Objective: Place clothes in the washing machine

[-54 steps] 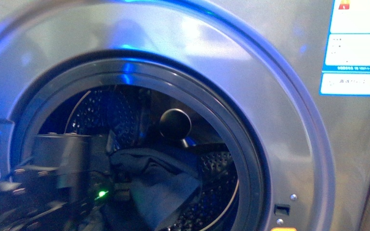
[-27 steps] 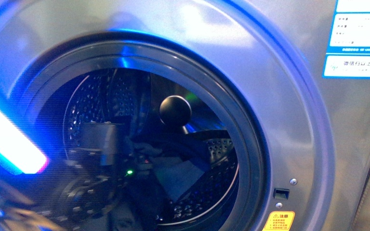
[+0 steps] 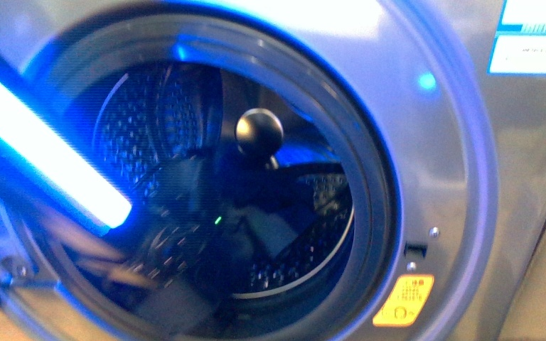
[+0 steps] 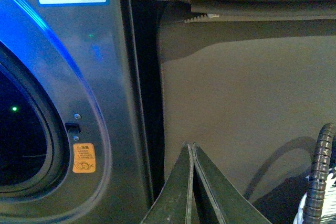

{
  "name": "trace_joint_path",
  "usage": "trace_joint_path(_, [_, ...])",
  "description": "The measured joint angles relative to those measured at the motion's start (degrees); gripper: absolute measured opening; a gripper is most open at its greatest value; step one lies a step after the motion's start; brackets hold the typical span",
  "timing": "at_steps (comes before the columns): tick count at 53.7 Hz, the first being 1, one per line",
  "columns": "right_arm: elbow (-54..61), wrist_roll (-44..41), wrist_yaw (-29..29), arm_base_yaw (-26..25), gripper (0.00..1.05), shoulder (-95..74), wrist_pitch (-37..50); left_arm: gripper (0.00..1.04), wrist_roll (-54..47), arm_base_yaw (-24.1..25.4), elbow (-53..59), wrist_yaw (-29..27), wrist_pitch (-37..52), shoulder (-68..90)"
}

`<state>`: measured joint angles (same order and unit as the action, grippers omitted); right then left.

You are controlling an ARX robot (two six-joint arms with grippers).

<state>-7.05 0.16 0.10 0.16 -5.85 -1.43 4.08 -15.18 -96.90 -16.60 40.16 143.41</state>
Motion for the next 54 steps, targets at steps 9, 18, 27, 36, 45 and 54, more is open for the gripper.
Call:
trace_joint_path(9, [1.68,0.00,0.00,0.00,0.02,1.18,0.37,0.16,-0.59,0.11,-5.27,-0.09,-3.15,3.02])
trace_joint_path(18, [2.69,0.00,0.00,0.00,0.02,2.08,0.63,0.40,-0.83,0.46,-6.32,0.13,-4.22,3.87])
trace_joint_path(27, [3.58,0.00,0.00,0.00,0.02,2.84,0.76,0.64,-1.29,0.72,-3.76,0.39,-3.69,2.97])
trace_joint_path(36, [4.31,0.00,0.00,0.00,0.02,3.43,0.85,0.89,-1.46,0.74,5.99,2.19,1.73,-1.68])
trace_joint_path(45, [6.71,0.00,-0.02,-0.02,0.02,5.49,1.20,0.98,-1.51,0.68,16.63,4.17,7.65,-8.66])
trace_joint_path(54, [6.71,-0.02,-0.02,-0.02,0.02,5.60,1.22,0.98,-1.36,0.68,28.22,6.64,11.78,-16.68])
